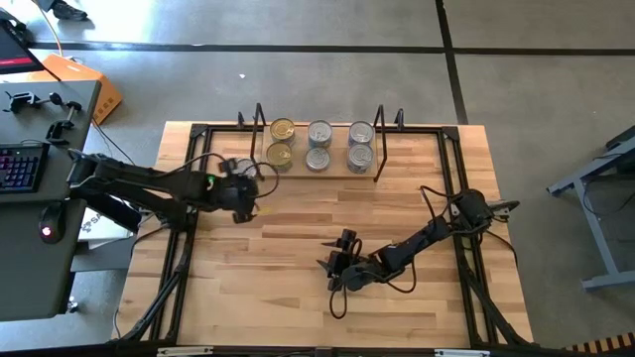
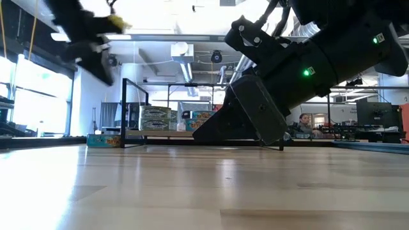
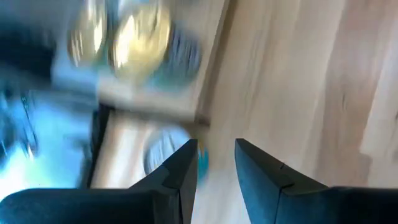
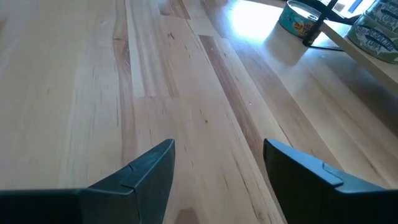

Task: Stack canned seafood by type on shelf
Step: Stack the yellow blue tuna can on top of the yellow blue tuna can on the shelf

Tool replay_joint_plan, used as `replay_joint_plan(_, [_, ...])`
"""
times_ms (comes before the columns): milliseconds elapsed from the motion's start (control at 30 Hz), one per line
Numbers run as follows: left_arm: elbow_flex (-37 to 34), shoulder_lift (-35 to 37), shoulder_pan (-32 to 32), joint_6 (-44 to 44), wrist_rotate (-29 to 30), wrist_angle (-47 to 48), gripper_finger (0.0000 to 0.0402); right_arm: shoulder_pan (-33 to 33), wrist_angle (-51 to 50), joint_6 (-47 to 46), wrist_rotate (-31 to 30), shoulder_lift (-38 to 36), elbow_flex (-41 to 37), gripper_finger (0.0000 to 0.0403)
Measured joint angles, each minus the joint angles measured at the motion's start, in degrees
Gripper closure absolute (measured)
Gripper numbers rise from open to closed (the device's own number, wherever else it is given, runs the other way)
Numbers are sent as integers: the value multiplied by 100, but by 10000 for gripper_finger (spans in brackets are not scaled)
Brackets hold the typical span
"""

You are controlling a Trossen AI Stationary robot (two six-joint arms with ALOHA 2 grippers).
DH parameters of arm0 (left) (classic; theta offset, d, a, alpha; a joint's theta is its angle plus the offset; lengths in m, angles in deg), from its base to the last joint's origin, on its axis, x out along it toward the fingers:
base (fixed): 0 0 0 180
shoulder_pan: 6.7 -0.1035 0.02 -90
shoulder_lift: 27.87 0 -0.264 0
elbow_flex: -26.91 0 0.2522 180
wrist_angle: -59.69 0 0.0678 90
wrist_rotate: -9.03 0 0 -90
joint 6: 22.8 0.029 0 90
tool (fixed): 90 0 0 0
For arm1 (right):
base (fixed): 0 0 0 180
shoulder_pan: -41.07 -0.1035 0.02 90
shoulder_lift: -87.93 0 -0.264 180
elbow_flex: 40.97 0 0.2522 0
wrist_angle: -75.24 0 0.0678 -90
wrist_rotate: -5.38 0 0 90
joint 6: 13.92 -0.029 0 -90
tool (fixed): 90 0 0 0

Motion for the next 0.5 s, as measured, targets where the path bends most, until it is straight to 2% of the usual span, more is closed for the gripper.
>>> replay_joint_plan(67, [-158,112,17,-752,-3,421,305,20,16,9,0,0,0,165])
replay_joint_plan(133, [-437,185,-61,-1199,-11,417,305,50,34,10,4,0,0,165])
replay_joint_plan(233, [-413,41,-427,-1394,-17,197,308,120,67,-25,14,-1,0,165])
replay_joint_plan(333, [-415,-117,-1075,-1678,-150,143,317,183,80,-140,141,-2,0,165])
replay_joint_plan(500, [-570,-351,-2013,-1672,-315,128,343,186,32,-280,192,-2,0,165])
